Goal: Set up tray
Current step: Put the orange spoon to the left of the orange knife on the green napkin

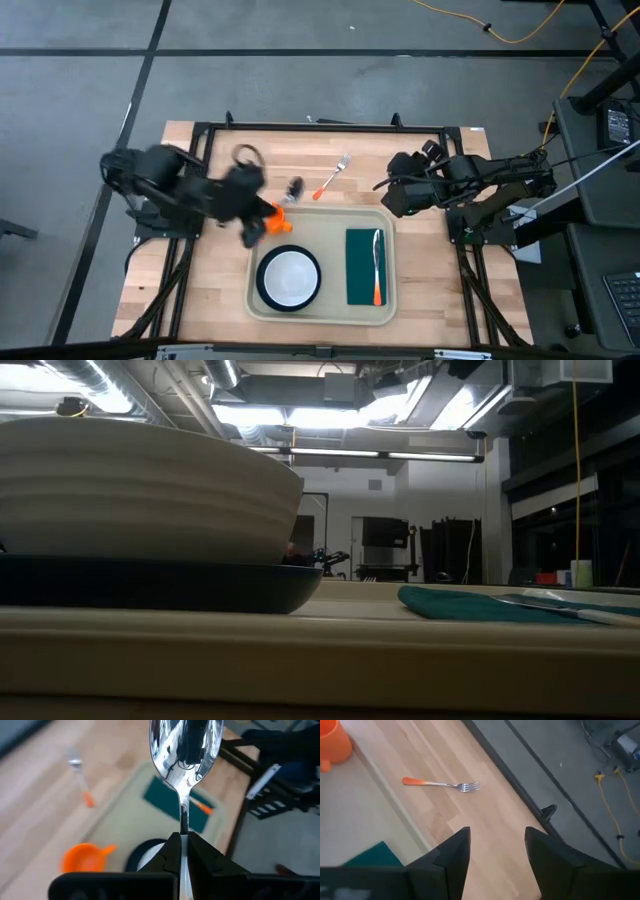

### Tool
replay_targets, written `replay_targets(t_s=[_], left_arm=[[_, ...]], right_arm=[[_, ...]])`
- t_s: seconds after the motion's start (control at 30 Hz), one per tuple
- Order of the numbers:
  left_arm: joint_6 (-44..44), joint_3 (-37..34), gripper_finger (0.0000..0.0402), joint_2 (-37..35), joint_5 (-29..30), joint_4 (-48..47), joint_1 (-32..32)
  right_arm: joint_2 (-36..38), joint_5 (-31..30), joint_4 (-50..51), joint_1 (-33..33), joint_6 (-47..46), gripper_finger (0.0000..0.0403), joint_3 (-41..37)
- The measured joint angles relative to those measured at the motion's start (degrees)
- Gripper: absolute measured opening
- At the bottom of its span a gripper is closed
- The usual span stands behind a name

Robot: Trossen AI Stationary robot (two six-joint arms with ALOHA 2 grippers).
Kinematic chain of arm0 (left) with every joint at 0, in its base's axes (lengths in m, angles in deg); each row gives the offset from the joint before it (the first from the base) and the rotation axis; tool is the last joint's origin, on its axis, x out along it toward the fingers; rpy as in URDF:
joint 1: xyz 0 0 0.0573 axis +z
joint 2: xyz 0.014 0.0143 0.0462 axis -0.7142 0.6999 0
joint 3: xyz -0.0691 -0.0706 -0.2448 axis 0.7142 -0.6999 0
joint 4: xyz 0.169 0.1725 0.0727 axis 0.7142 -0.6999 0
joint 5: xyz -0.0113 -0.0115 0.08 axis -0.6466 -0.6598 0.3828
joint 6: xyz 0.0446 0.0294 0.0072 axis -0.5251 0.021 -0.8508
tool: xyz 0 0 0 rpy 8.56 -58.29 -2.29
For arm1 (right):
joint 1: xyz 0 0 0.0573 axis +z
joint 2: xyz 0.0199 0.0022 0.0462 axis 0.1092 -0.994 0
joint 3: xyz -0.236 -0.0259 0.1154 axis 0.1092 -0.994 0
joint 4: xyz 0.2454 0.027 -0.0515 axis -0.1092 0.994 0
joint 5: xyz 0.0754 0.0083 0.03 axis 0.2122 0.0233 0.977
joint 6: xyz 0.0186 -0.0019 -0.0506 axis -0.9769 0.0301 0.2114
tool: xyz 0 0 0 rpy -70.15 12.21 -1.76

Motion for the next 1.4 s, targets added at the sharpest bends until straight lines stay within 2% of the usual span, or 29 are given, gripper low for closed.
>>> replay_targets(t_s=[0.2,0.43,0.63,0.77,0.9,1.0,1.07,1.17,1.4], left_arm=[[-3.3,0.0,0.0004,6.8,-8.1,10.1,2.4],[-5.8,0.0,0.0004,11.5,-8.7,10.7,3.8],[-10.1,-1.6,0.0004,14.8,-10.6,16.7,5.0],[-11.7,-5.4,0.0004,17.1,-10.3,20.7,6.0],[-11.5,-12.9,0.0005,17.9,-8.6,28.7,6.8],[-9.4,-20.1,0.0005,17.8,-8.8,41.0,7.6],[-7.8,-23.7,0.0005,17.8,-8.7,45.0,8.0],[-1.5,-26.6,0.0005,19.2,-7.1,45.9,9.0],[16.0,-26.6,0.0004,22.4,2.7,45.7,9.3]], right_arm=[[0.0,-0.9,0.0,0.0,4.4,0.0193,0.0],[2.3,-3.9,0.0,0.0,4.6,0.0193,0.0],[6.1,-4.1,0.0,0.0,4.2,0.0193,0.0],[7.8,-4.2,0.0,0.0,4.2,0.0193,0.0],[8.7,-4.0,0.0,0.0,4.2,0.0193,0.0],[8.9,-3.4,0.0,0.0,4.2,0.0193,0.0],[9.0,-2.8,0.0,0.0,4.3,0.0193,0.0],[8.9,-2.6,0.0,0.0,5.0,0.0193,0.0],[9.0,-2.6,0.0,0.0,14.1,0.0193,0.0]])
